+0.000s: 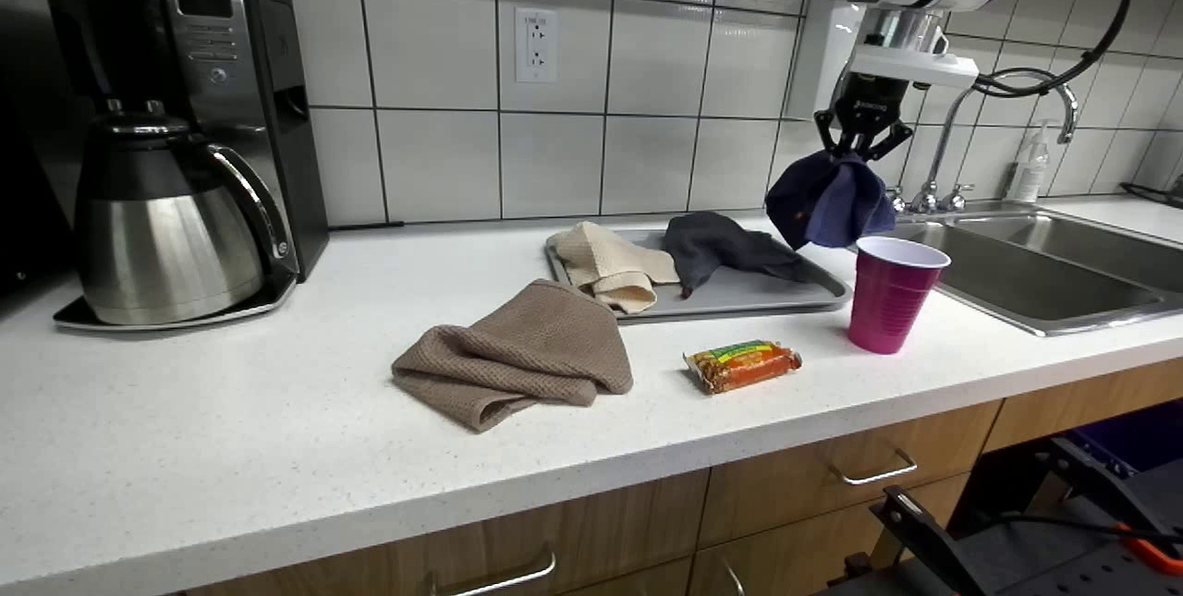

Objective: Put the towels on the tray.

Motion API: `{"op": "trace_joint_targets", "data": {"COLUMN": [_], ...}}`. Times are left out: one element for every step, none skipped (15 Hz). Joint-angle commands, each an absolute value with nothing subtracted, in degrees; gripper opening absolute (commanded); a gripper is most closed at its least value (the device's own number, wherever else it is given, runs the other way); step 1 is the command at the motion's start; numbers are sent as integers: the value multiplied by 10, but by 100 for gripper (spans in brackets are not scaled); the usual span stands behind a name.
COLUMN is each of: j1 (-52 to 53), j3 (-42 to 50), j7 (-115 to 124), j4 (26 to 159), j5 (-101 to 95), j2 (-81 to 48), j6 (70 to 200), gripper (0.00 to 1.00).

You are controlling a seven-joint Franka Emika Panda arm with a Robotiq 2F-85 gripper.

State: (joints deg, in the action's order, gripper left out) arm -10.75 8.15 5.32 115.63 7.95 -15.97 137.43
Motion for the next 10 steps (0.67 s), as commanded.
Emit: {"op": "trace_joint_targets", "data": {"j1": [-102,-100,-98,-97,-96,-95,-94,-95,-95,-96], "j3": [70,68,66,65,64,63,61,60,58,56], "j7": [28,27,26,26,25,25,26,26,25,24], "j4": [1156,1157,1156,1155,1153,1152,1150,1149,1147,1145], "j5": [92,91,92,92,93,95,97,100,106,113], "j2": [-142,-141,-142,-145,-149,-153,-157,-161,-167,-172], "j6": [1372,1374,1372,1372,1372,1376,1378,1380,1382,1382], "gripper": [3,3,3,3,3,3,3,3,3,3]}}
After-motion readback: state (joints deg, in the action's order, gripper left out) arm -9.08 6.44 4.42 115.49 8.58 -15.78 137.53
